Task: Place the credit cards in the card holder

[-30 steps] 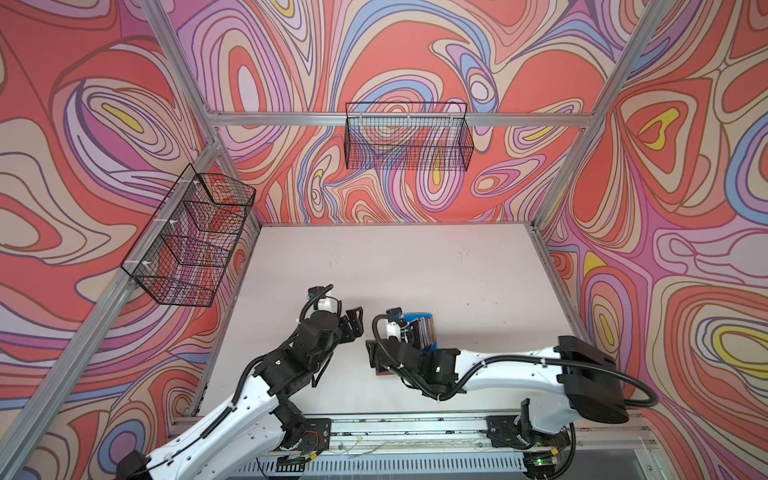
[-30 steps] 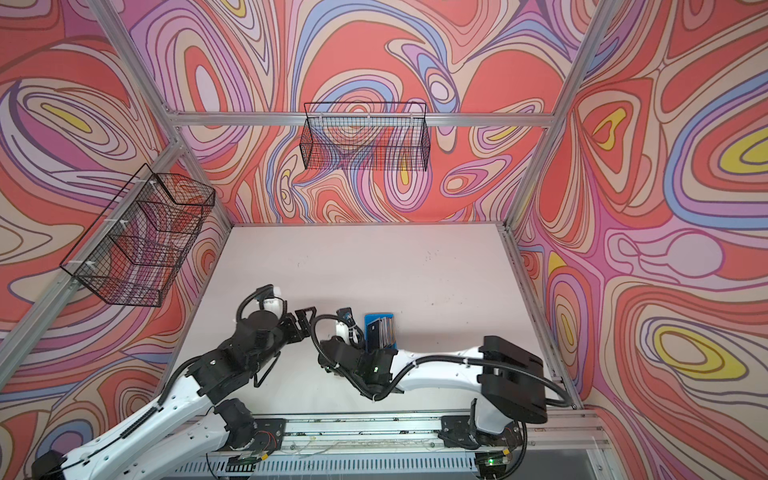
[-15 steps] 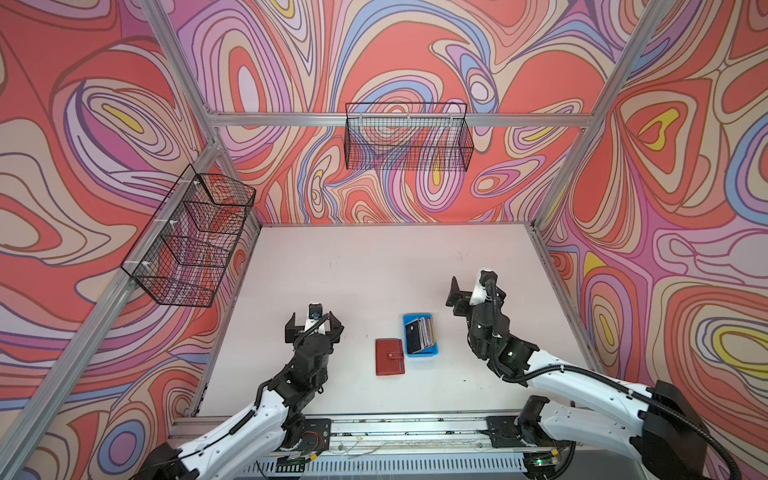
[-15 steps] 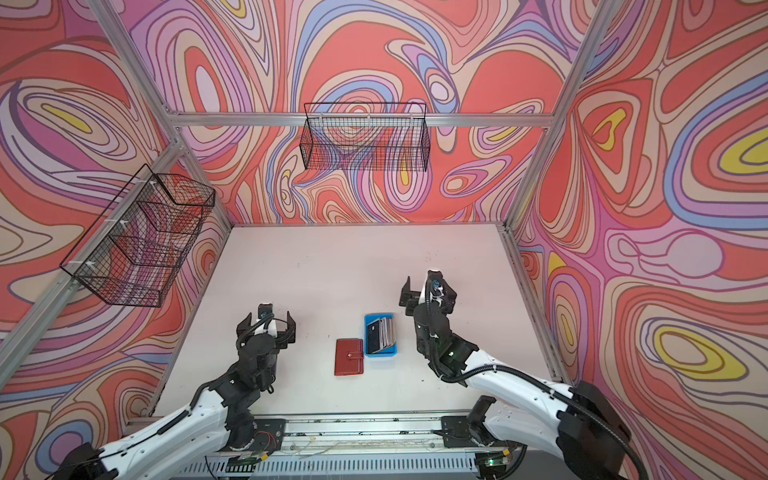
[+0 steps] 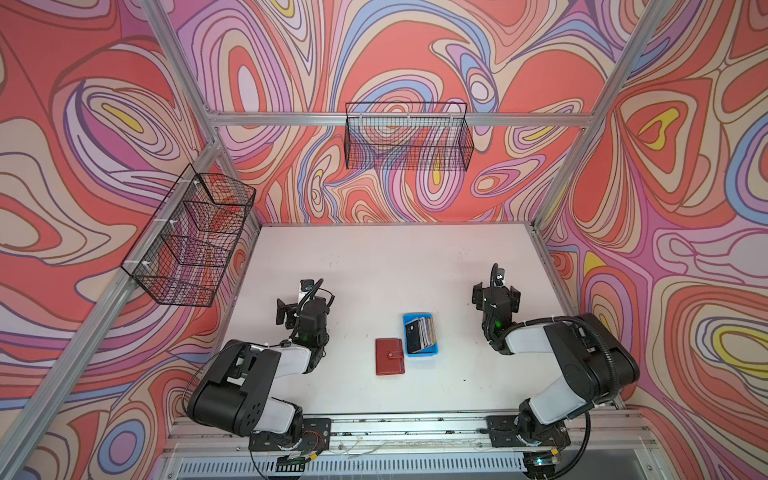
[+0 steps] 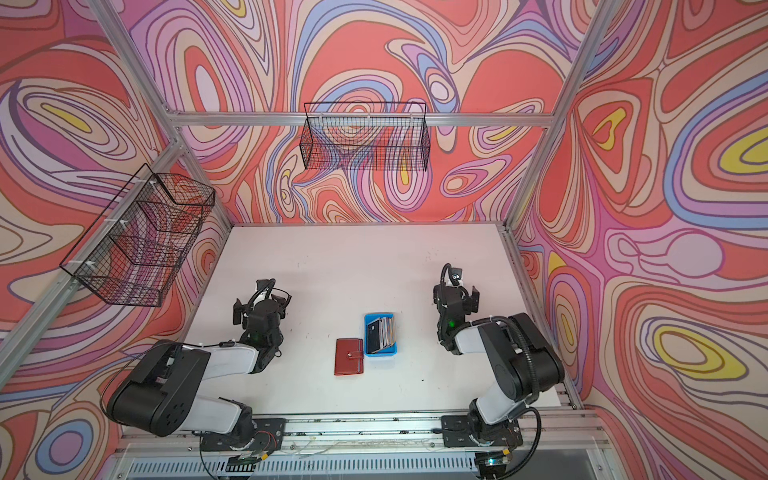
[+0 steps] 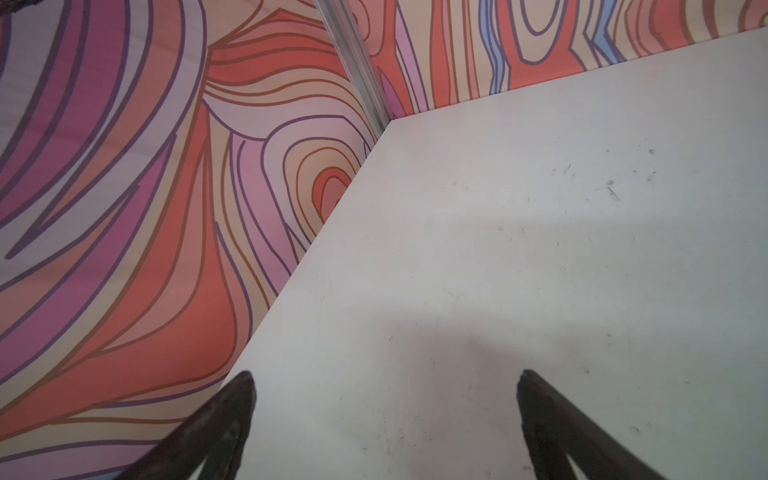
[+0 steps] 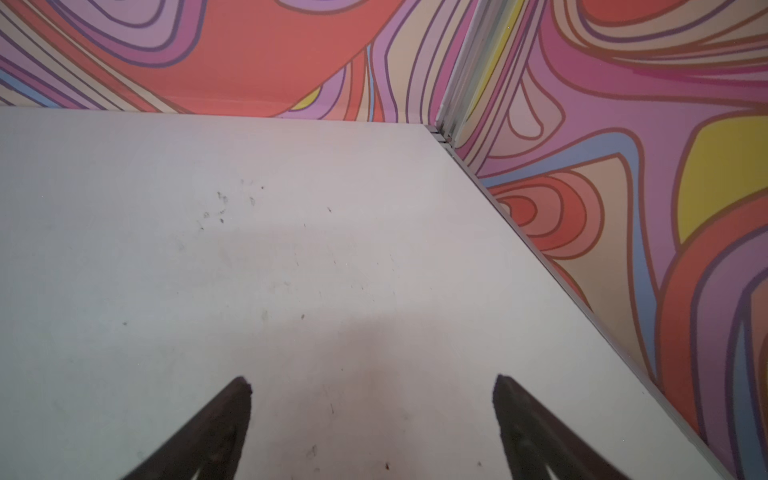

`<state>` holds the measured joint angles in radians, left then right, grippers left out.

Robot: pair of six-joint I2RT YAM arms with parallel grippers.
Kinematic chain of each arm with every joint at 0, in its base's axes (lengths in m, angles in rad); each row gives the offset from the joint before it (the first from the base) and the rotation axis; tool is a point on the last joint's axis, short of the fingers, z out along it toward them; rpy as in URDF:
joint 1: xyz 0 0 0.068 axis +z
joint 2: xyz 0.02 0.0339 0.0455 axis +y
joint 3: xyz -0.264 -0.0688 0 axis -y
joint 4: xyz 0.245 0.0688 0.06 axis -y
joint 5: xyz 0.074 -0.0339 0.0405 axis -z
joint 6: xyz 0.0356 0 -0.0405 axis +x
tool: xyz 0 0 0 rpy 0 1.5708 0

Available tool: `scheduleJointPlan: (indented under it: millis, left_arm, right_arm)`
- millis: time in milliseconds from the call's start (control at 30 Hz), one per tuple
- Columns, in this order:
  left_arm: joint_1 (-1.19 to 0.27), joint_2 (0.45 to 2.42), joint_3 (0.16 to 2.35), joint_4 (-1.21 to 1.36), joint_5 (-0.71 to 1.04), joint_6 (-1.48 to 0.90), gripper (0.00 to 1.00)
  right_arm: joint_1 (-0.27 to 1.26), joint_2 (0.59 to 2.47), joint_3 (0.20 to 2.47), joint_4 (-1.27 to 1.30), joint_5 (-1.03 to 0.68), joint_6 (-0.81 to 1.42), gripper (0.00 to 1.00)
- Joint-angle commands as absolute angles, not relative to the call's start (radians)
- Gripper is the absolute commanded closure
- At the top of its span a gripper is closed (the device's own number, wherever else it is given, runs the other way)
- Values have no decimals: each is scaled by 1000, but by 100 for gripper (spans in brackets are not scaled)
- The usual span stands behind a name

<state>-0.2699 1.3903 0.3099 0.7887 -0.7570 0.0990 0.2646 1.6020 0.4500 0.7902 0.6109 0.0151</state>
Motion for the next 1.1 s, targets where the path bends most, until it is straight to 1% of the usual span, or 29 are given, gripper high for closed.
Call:
scheduleJointPlan:
  millis: [0,33,100,133,233,300,333,367,433,500,533,567,600,633,667,700,733,767,833,867,933,967,1033,1067]
  left_arm:
    - [-189,1237,371,472,-606,-82,0]
    - [-143,1206,360,447,-573,-121,0]
    - [-101,1174,330,464,-563,-155,0]
    - [-90,1169,334,445,-530,-158,0]
    - [-89,1229,374,457,-501,-141,0]
    - [-89,1289,364,591,-498,-134,0]
    - [-90,1316,349,681,-485,-106,1]
    - [-90,1327,340,725,-477,-103,1]
    - [-86,1348,289,837,-452,-105,1]
    - [-76,1479,221,1174,-431,-56,0]
    - [-80,1462,220,1142,-378,-48,1]
    - [-79,1412,251,1002,-343,-60,2]
    - [-78,1409,265,966,-340,-65,2]
    - [-78,1450,251,1052,-330,-44,2]
    - [-78,1493,227,1145,-286,-21,2]
    - [-78,1530,218,1181,-249,-18,2]
    - [-78,1583,217,1266,-261,-2,1]
    - [-79,1584,213,1274,-261,-3,0]
    - [-76,1517,241,1114,-264,-29,0]
    - [-76,1522,254,1100,-270,-31,0]
    - [-75,1569,263,1159,-280,-15,0]
    - [-71,1553,283,1095,-281,-25,0]
    - [-30,1533,372,885,-245,-80,0]
    - [-32,1537,372,886,-248,-73,0]
  right_arm:
    - [255,1567,410,927,585,-32,3]
    - [254,1562,391,969,588,-45,3]
    - [252,1570,374,1020,594,-107,6]
    - [252,1580,375,1032,627,-114,6]
    - [252,1583,356,1086,592,-134,6]
    - [252,1579,342,1119,555,-111,6]
    - [248,1589,313,1178,511,-89,2]
    - [231,1624,288,1270,452,-92,2]
    - [228,1679,296,1340,501,-91,2]
    - [188,1652,315,1235,418,-47,2]
    - [168,1668,316,1257,399,-35,3]
    - [145,1668,318,1240,374,-8,2]
    - [121,1686,318,1233,352,21,2]
    - [104,1730,319,1309,350,23,3]
    - [102,1706,335,1228,340,37,2]
    - [95,1698,349,1183,332,46,2]
    - [95,1718,351,1222,350,38,2]
    - [95,1709,361,1185,354,49,2]
    - [93,1717,368,1188,371,45,2]
    - [92,1711,371,1171,369,47,2]
    - [93,1715,369,1181,371,46,2]
    - [93,1712,370,1175,370,46,2]
    - [93,1712,368,1178,371,46,2]
    - [93,1714,368,1182,372,46,2]
